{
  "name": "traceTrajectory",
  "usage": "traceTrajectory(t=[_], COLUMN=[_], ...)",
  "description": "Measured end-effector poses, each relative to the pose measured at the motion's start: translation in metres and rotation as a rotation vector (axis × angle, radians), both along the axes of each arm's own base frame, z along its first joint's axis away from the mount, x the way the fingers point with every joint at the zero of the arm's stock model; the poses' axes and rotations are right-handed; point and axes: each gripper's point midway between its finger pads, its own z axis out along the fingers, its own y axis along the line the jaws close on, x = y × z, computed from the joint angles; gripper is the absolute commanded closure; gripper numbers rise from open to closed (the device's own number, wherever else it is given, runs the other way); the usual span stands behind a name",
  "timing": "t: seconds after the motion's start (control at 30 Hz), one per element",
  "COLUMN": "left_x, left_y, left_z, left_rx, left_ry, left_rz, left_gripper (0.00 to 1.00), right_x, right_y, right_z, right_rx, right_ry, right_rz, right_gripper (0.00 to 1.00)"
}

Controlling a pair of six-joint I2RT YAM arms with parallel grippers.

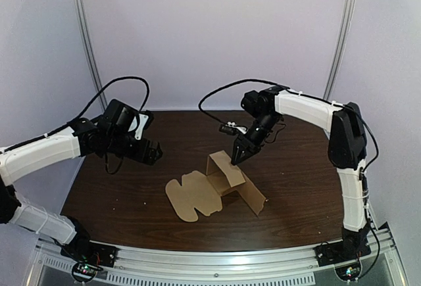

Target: Fold the paper box

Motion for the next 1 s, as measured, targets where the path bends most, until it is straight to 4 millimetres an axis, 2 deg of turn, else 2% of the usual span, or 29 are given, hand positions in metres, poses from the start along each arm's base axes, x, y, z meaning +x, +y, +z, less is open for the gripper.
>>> traceTrajectory(t=[0.13, 0.3, 0.4, 0.5, 0.63, 0.77, 0.83, 0.9, 1.0], left_x=[-0.006, -0.014, -0.019, -0.020, -0.020, -0.020, -0.019, -0.016, -0.015], left_y=[-0.002, -0.004, -0.006, -0.007, -0.006, -0.002, -0.001, 0.001, 0.005], left_z=[-0.002, -0.006, -0.003, 0.013, 0.055, 0.079, 0.076, 0.065, 0.032], left_rx=[-0.002, 0.009, 0.019, 0.017, -0.021, -0.034, -0.018, 0.014, 0.075], left_ry=[0.020, 0.042, 0.043, 0.017, -0.070, -0.124, -0.119, -0.095, -0.032], left_rz=[-0.018, -0.054, -0.083, -0.103, -0.113, -0.109, -0.103, -0.093, -0.076], left_gripper=[0.14, 0.15, 0.15, 0.15, 0.15, 0.15, 0.15, 0.16, 0.17], right_x=[0.007, 0.010, 0.021, 0.045, 0.079, 0.085, 0.083, 0.081, 0.078], right_y=[0.003, 0.005, -0.004, -0.026, -0.063, -0.069, -0.066, -0.063, -0.060], right_z=[-0.023, -0.019, -0.020, -0.024, -0.045, -0.059, -0.063, -0.067, -0.069], right_rx=[-0.030, -0.024, -0.024, -0.027, -0.055, -0.074, -0.077, -0.081, -0.080], right_ry=[0.047, 0.069, 0.087, 0.094, 0.102, 0.109, 0.114, 0.119, 0.118], right_rz=[-0.014, -0.040, -0.085, -0.161, -0.265, -0.281, -0.271, -0.263, -0.249], right_gripper=[0.66, 0.78, 0.80, 0.79, 0.76, 0.74, 0.74, 0.73, 0.73])
